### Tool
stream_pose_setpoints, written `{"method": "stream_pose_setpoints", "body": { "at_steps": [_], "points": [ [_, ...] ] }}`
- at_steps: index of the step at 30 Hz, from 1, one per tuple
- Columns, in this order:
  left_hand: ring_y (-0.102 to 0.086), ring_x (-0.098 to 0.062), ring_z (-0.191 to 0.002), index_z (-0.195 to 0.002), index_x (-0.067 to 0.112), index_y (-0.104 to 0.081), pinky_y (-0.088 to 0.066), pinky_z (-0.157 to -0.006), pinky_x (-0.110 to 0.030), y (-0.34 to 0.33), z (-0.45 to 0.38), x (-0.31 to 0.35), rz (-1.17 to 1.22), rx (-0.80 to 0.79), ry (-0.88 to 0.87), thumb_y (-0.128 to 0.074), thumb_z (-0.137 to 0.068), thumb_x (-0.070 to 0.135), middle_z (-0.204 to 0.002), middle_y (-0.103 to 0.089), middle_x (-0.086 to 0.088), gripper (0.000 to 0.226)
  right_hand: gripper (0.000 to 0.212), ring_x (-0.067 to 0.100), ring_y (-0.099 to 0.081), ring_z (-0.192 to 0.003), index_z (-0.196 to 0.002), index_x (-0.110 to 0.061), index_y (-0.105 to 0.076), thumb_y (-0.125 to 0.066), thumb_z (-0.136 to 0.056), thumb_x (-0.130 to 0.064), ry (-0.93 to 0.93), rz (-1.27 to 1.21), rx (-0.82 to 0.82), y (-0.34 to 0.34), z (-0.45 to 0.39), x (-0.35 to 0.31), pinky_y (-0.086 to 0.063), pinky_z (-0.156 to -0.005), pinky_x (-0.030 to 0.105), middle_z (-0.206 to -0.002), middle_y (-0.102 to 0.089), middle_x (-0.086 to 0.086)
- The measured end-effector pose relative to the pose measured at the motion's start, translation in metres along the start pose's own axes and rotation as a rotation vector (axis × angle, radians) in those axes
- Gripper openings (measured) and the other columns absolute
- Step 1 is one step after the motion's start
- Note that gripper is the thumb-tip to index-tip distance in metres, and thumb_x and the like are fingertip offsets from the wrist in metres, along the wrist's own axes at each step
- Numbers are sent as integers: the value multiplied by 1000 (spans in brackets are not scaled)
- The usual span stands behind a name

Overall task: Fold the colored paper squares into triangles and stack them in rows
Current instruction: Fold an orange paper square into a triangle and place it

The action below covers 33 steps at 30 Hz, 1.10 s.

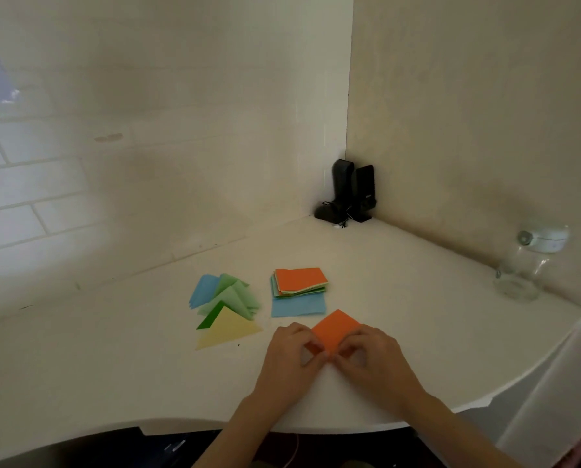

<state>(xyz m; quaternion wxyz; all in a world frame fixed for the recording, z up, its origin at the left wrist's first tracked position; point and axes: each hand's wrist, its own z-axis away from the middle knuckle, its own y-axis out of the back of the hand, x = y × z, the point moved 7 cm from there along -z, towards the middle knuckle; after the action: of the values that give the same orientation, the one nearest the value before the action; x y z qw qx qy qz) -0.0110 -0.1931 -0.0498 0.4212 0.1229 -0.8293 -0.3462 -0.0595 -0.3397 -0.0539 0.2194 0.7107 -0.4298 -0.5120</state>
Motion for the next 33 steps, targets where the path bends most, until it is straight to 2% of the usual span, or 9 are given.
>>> {"method": "stream_pose_setpoints", "body": {
  "at_steps": [4, 10, 14, 17, 19, 21, 25, 30, 33],
  "points": [
    [-51, -10, -88, -78, 28, -63, -38, -81, -22, -5, -4, -7, 9, -37, 40, -58, -67, 50, -88, -57, 12, 25, 25, -1, -55, -79, -69, -42, -53, -62, -57, -62, -103, -136, -18, 5, 0, 0, -47, -77, 30, -82, -58, -20],
    [-52, -10, -90, -76, 29, -67, -37, -83, -20, -7, -12, -14, 45, -98, 136, -76, -67, 31, -90, -57, 9, 13, 44, 8, -53, -83, -81, -39, -49, -81, -51, -45, -367, -124, -357, -13, -25, 12, -47, -89, 32, -82, -52, -20],
    [-52, -5, -89, -79, 28, -69, -31, -78, -5, -4, -10, -15, 59, -113, 132, -77, -69, 23, -90, -56, 14, 13, 36, 2, -46, -68, -87, -35, -57, -83, -62, -28, -302, -112, -397, -12, -28, 10, -40, -66, 15, -86, -54, -9],
    [-54, -5, -92, -84, 27, -70, -35, -82, -9, -1, -9, -17, 109, -138, 140, -73, -72, 16, -94, -59, 11, 16, 27, 0, -46, -70, -80, -43, -56, -75, -71, -25, -233, -65, -440, -8, -24, 6, -35, -62, 8, -84, -50, -17],
    [-55, -6, -95, -88, 28, -69, -39, -87, -15, 0, -7, -18, 144, -168, 139, -67, -75, 8, -97, -60, 10, 23, 24, 1, -50, -79, -76, -45, -55, -71, -77, -27, -212, -73, -452, -5, -20, 4, -37, -68, 8, -91, -52, -14],
    [-54, -7, -99, -92, 30, -65, -38, -88, -14, 2, -5, -18, 182, -203, 122, -59, -76, 0, -100, -59, 10, 34, 17, 5, -52, -91, -76, -45, -54, -66, -81, -34, -205, -67, -447, -3, -15, 1, -42, -83, 19, -100, -54, -8],
    [-51, -4, -103, -97, 37, -61, -37, -91, -15, 8, -1, -10, 190, -218, 126, -52, -68, 15, -106, -59, 10, 37, 11, 8, -43, -102, -88, -43, -51, -52, -85, -53, -185, 185, -363, -10, -5, -3, -32, -94, 31, -102, -42, -13],
    [-50, -10, -99, -98, 36, -61, -41, -86, -27, 13, 9, 3, -14, -99, -62, -49, -65, 26, -104, -59, 12, 37, 28, 14, -37, -113, -106, -29, -54, -41, -92, -49, -94, 230, -393, -11, -1, -12, -27, -93, 34, -114, -42, -8],
    [-50, -10, -97, -99, 28, -62, -39, -81, -26, 16, 12, 12, -162, -86, -163, -48, -71, 25, -103, -60, 10, 31, 52, 14, -39, -114, -94, -39, -57, -34, -71, -80, -50, 134, -494, -6, -5, -8, -30, -100, 38, -116, -47, -12]
  ]
}}
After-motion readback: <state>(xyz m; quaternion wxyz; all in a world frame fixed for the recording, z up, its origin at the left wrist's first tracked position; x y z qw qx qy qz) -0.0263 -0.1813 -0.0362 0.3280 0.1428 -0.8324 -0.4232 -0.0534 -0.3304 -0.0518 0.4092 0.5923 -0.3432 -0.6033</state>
